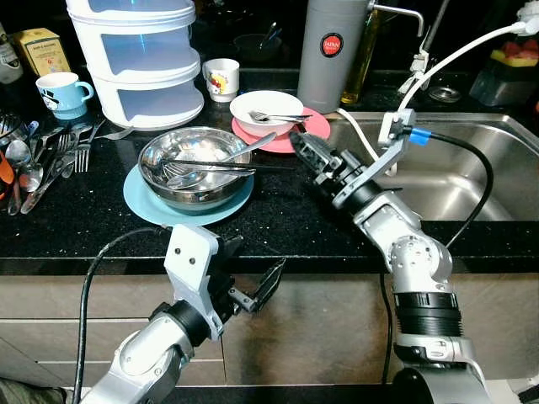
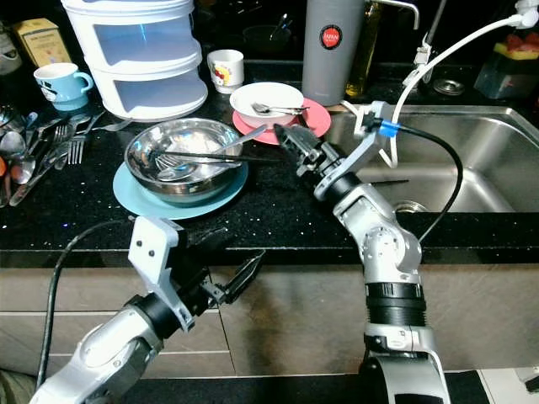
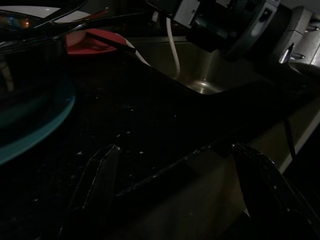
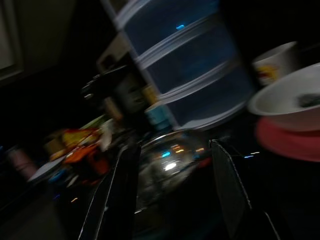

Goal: Kitchen organization

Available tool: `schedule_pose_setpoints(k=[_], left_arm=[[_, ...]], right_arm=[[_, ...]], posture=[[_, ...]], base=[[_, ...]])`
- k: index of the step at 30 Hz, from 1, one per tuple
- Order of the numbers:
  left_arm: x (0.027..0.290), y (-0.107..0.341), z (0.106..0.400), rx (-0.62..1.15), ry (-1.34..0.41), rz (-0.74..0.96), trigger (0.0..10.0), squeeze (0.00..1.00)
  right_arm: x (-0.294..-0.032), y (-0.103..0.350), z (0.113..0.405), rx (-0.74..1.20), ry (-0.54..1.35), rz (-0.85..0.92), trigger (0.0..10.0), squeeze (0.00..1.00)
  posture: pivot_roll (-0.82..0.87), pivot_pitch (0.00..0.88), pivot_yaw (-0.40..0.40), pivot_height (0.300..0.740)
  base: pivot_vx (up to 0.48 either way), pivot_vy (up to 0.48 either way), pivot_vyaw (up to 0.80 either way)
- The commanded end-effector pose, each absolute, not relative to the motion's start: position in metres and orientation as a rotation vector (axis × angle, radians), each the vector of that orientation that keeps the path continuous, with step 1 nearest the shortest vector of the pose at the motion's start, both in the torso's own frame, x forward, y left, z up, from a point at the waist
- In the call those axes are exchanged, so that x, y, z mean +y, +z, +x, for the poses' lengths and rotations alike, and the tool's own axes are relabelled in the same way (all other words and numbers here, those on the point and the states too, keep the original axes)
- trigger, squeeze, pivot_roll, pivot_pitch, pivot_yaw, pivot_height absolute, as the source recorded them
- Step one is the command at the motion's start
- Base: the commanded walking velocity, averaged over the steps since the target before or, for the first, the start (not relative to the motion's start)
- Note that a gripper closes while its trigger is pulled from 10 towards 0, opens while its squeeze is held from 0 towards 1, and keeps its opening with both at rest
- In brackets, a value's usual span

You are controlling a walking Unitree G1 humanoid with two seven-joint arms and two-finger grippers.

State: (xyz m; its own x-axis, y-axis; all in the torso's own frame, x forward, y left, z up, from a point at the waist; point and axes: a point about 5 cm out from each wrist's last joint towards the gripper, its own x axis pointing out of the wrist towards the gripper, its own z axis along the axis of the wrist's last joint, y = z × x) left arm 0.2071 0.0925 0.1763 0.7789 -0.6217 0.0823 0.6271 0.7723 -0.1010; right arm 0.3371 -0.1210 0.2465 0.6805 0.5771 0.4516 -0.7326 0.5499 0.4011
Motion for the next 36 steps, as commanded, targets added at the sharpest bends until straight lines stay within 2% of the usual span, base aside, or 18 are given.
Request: schedule_pose_setpoints(k=[1, 7, 13, 16, 28, 32, 36], left_arm=[[0.092, 0.173, 0.207, -0.032, -0.685, -0.116, 10.0, 0.00], [0.091, 0.173, 0.207, -0.032, -0.687, -0.118, 10.0, 0.00], [0.090, 0.174, 0.206, -0.035, -0.691, -0.116, 10.0, 0.00], [0.089, 0.175, 0.206, -0.038, -0.694, -0.114, 10.0, 0.00], [0.088, 0.174, 0.205, -0.037, -0.700, -0.111, 10.0, 0.00], [0.088, 0.174, 0.205, -0.037, -0.702, -0.110, 10.0, 0.00], [0.088, 0.174, 0.205, -0.034, -0.705, -0.103, 10.0, 0.00]], right_arm=[[-0.116, 0.249, 0.329, -0.279, 0.860, 0.620, 10.0, 0.00], [-0.109, 0.244, 0.325, -0.253, 0.885, 0.621, 10.0, 0.00], [-0.085, 0.239, 0.320, -0.203, 0.893, 0.617, 10.0, 0.00], [-0.082, 0.238, 0.321, -0.203, 0.860, 0.623, 10.0, 0.00], [-0.093, 0.245, 0.325, -0.258, 0.803, 0.622, 10.0, 0.00], [-0.094, 0.234, 0.325, -0.208, 0.782, 0.517, 10.0, 0.00], [-0.095, 0.228, 0.327, -0.179, 0.759, 0.495, 10.0, 0.00]], posture=[[0.17, 0.000, -0.031, 0.740], [0.17, 0.000, -0.031, 0.740], [0.17, 0.000, -0.031, 0.740], [0.17, 0.001, -0.032, 0.740], [0.17, 0.002, -0.034, 0.740], [0.17, 0.003, -0.035, 0.740], [0.17, 0.005, -0.034, 0.740]], base=[[0.000, 0.000, 0.00], [0.000, 0.000, 0.00], [0.000, 0.000, 0.00], [0.000, 0.000, 0.00], [0.000, 0.000, 0.00], [0.000, 0.000, 0.00], [0.000, 0.000, 0.00]])
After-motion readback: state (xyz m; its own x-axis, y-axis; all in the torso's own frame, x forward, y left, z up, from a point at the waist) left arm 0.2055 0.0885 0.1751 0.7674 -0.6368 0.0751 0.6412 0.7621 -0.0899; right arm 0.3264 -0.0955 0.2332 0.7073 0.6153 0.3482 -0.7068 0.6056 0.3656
